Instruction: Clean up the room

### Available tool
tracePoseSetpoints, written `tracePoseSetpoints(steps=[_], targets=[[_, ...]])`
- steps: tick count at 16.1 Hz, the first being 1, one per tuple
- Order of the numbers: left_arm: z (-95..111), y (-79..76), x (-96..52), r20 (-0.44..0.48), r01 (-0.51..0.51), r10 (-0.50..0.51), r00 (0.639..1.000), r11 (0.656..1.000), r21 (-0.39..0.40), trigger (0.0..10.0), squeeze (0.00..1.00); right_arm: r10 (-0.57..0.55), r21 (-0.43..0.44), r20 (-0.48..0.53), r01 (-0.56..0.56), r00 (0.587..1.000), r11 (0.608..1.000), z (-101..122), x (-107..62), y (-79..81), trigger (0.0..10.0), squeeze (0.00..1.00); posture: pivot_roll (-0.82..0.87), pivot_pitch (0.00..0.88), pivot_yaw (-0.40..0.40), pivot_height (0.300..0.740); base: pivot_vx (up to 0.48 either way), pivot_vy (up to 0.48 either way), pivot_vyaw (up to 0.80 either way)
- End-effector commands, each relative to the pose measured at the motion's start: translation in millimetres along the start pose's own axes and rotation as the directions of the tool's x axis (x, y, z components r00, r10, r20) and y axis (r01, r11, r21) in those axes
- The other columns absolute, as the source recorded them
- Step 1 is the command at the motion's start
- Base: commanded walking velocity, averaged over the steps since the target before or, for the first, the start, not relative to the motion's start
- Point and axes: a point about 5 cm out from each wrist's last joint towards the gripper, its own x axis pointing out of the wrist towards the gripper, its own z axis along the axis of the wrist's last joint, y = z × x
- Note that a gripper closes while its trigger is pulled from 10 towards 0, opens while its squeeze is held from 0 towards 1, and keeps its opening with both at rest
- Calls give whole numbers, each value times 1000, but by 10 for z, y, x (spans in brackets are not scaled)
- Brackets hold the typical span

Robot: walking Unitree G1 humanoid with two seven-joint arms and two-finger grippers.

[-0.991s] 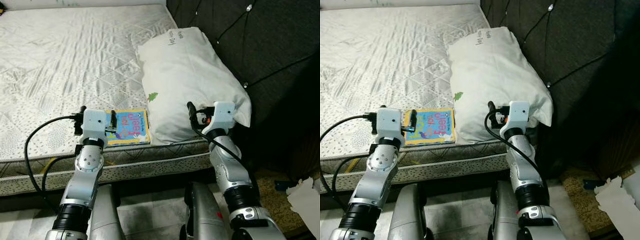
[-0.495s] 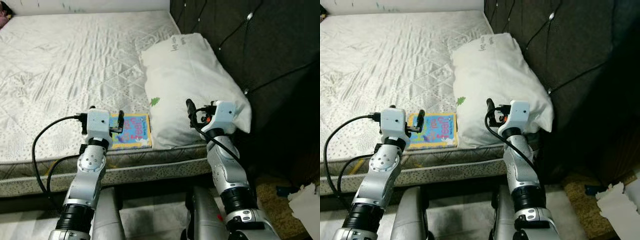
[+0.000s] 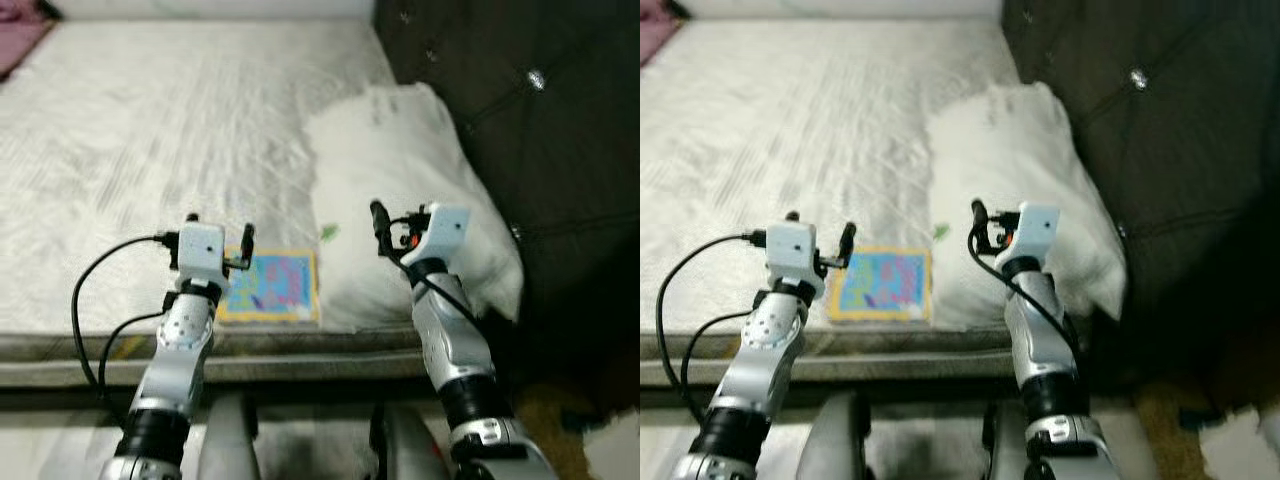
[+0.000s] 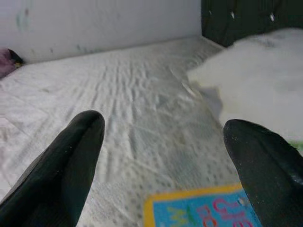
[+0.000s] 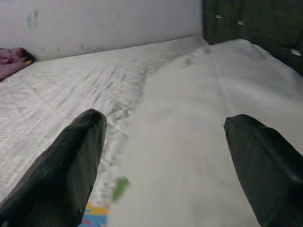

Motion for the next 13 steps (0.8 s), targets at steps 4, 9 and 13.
tracePoseSetpoints(steps=[4, 9, 13], targets=[[-3, -94, 10, 0, 72, -72, 997, 997, 13, 10000, 0, -20, -9, 2, 20, 1000, 1000, -18, -43, -19, 10000, 0, 44, 0, -1, 710, 0, 0, 0], [-20, -122, 30, 13, 82, -83, 996, 996, 17, 10000, 0, -42, -47, -9, 42, 999, 998, -44, -66, -74, 10000, 0, 39, 0, -5, 740, 0, 0, 0], [-46, -174, 69, -8, 95, -94, 995, 995, 34, 10000, 0, -47, -63, -16, 45, 999, 997, -64, -78, -83, 10000, 0, 37, 0, -11, 740, 0, 0, 0]])
